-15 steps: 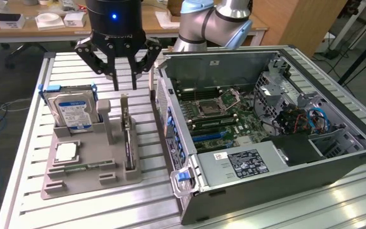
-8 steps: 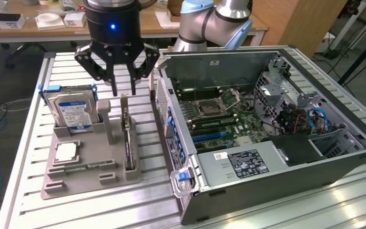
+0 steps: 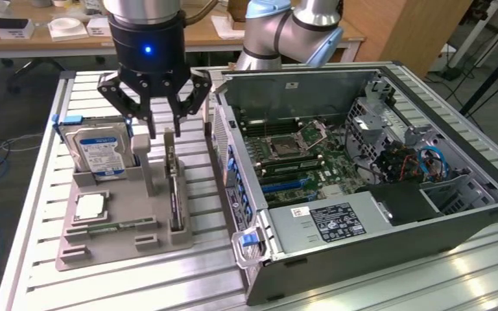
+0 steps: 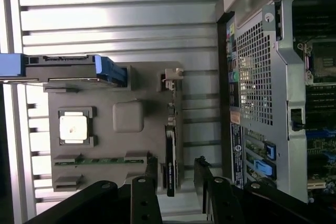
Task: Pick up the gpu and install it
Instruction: 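Pick up the gpu and move the gpu toward the slot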
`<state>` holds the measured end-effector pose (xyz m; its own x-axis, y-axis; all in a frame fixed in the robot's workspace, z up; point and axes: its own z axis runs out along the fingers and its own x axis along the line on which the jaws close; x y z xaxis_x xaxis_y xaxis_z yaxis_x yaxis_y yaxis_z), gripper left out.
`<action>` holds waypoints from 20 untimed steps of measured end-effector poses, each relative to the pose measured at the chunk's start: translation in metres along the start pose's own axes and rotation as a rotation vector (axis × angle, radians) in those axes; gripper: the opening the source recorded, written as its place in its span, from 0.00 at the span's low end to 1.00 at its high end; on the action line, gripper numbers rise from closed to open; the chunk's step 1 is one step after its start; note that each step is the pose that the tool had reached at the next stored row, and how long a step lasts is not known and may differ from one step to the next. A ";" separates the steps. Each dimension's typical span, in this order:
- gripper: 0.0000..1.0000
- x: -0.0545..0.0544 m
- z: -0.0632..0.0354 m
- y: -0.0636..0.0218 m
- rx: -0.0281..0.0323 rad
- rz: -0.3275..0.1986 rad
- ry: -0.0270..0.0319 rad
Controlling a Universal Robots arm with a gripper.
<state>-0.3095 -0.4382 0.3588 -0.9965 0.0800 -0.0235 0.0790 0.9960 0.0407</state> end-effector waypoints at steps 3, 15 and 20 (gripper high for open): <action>0.42 0.002 0.0053 -0.0005 0.0001 0.002 -0.0001; 0.42 0.006 0.0270 -0.0018 0.0002 0.006 -0.0002; 0.42 0.008 0.0362 -0.0026 0.0001 0.007 -0.0003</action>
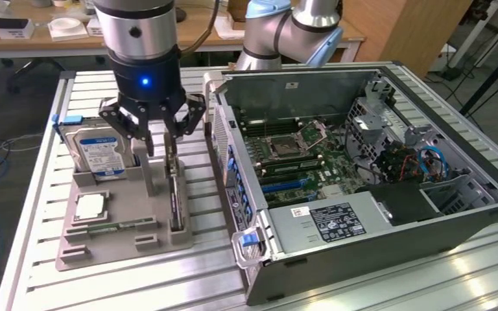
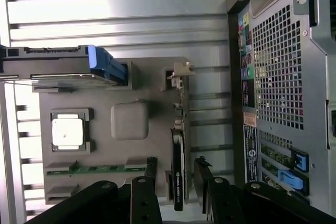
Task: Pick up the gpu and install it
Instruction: 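Pick up the gpu and move the gpu toward the slot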
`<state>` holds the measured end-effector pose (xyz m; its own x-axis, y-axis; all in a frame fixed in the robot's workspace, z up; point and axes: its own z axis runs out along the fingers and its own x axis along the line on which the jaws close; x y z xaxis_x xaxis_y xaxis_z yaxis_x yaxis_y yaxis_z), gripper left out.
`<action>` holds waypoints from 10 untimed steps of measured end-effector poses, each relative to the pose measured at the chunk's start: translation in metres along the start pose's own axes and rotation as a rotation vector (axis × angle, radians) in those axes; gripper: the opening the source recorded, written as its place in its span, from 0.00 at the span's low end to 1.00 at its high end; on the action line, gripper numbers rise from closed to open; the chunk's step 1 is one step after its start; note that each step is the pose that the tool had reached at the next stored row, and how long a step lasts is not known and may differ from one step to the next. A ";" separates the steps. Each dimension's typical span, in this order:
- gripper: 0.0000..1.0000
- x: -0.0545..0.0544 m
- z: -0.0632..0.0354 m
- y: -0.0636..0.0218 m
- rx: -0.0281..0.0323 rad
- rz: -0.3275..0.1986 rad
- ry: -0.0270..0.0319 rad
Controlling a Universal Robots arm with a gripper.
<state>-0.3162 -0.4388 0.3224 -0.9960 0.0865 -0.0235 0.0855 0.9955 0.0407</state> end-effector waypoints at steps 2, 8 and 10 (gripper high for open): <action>0.42 0.000 0.0035 -0.0007 0.0001 0.000 0.0000; 0.42 -0.004 0.0143 -0.0065 0.0000 0.000 0.0000; 0.42 -0.006 0.0176 -0.0079 0.0000 0.000 0.0000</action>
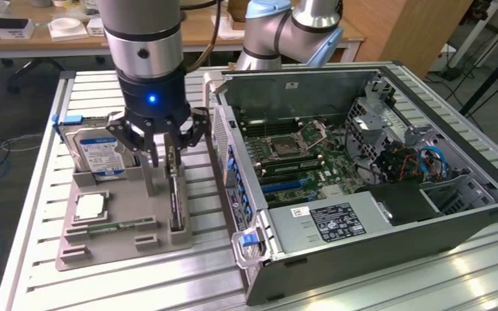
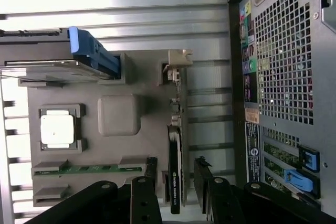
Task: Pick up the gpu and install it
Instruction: 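Pick up the gpu and move the gpu toward the slot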
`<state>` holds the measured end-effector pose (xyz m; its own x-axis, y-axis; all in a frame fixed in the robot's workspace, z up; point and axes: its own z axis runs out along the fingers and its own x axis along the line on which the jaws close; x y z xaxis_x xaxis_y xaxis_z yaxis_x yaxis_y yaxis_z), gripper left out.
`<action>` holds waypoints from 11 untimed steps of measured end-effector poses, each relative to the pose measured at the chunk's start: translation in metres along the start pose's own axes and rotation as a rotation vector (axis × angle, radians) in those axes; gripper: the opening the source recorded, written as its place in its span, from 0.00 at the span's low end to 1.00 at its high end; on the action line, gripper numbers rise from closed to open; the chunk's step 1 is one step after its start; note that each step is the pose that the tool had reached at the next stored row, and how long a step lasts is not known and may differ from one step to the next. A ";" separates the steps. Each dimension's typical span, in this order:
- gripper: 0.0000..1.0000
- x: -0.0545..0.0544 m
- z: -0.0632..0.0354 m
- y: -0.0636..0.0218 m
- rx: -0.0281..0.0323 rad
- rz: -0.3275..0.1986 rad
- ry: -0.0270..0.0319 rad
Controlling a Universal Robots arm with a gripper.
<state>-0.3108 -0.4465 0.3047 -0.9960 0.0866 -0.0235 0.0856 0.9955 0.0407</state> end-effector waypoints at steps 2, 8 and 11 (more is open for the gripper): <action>0.42 0.000 0.0002 -0.0001 0.0001 0.000 0.0001; 0.55 0.000 0.0026 -0.0003 0.0000 0.000 -0.0001; 0.55 0.000 0.0075 -0.0005 0.0000 0.000 -0.0001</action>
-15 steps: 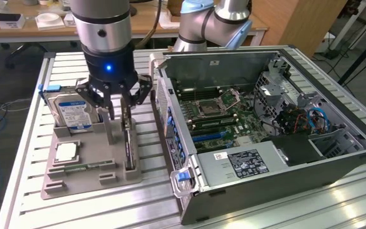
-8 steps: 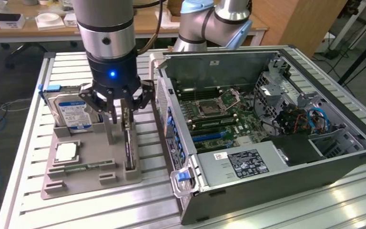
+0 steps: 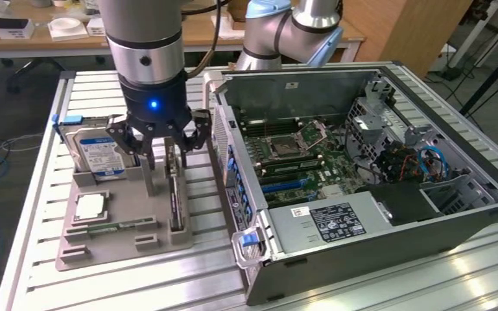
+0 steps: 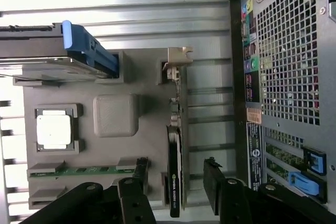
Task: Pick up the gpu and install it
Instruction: 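Pick up the gpu and move the gpu toward the slot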
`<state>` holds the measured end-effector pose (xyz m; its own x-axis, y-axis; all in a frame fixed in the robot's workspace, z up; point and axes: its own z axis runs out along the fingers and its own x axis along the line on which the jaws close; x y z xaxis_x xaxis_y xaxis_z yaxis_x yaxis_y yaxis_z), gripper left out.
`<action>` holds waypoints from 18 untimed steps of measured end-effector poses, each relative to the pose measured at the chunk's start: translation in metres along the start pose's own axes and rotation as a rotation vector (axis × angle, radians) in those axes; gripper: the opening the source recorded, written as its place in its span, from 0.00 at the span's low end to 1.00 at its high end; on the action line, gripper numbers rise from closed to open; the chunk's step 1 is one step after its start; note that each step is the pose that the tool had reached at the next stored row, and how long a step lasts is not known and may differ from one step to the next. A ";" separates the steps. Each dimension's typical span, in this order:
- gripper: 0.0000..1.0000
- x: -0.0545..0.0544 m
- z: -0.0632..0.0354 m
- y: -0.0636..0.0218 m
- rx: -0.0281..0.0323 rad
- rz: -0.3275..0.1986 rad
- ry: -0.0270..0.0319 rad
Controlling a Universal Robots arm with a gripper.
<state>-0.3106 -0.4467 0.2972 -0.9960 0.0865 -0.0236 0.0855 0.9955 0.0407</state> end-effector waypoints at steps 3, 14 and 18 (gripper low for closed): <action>0.55 0.000 0.0054 -0.0019 0.0001 0.000 0.0001; 0.55 -0.004 0.0252 -0.0100 0.0001 0.000 0.0001; 0.55 -0.005 0.0303 -0.0122 0.0002 0.000 0.0002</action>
<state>-0.3062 -0.4581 0.2666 -0.9960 0.0865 -0.0234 0.0855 0.9955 0.0405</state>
